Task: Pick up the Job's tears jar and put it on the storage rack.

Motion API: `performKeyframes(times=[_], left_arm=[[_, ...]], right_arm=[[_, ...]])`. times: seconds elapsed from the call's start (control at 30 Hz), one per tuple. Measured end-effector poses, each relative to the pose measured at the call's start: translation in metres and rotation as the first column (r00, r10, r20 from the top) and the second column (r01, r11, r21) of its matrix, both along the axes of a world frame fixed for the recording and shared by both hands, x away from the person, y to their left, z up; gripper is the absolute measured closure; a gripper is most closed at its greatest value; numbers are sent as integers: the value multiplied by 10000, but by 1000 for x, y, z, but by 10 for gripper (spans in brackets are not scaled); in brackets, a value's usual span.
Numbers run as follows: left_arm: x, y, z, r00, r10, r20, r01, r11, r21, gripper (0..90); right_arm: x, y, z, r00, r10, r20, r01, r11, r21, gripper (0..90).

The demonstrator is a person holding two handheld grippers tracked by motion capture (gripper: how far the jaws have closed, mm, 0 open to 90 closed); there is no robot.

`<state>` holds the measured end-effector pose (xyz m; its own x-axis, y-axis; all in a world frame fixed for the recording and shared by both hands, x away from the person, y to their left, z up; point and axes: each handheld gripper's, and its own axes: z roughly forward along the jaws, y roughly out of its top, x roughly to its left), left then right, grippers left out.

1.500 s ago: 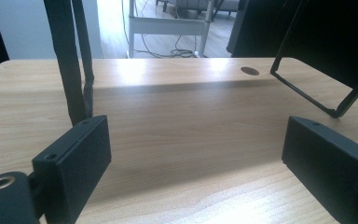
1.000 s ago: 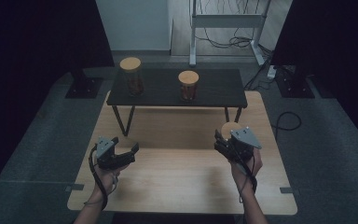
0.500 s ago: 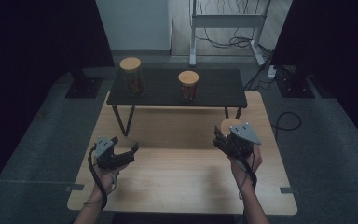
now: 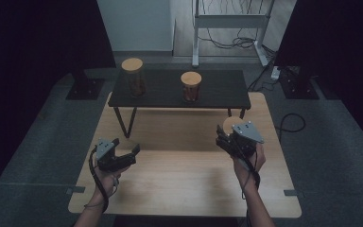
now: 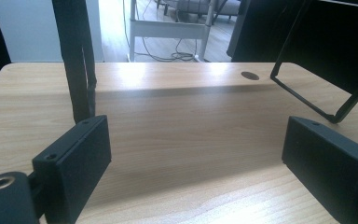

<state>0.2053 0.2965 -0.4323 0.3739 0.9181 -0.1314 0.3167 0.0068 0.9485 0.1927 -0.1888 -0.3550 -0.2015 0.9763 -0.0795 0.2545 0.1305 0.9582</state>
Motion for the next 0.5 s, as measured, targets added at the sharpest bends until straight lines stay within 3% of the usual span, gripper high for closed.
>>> performKeyframes(times=[0.5], left_arm=[[1,1,0,10000,27,-24,-27,10000,-56,77]], right_arm=[[6,3,6,10000,68,39,-68,10000,-37,251]])
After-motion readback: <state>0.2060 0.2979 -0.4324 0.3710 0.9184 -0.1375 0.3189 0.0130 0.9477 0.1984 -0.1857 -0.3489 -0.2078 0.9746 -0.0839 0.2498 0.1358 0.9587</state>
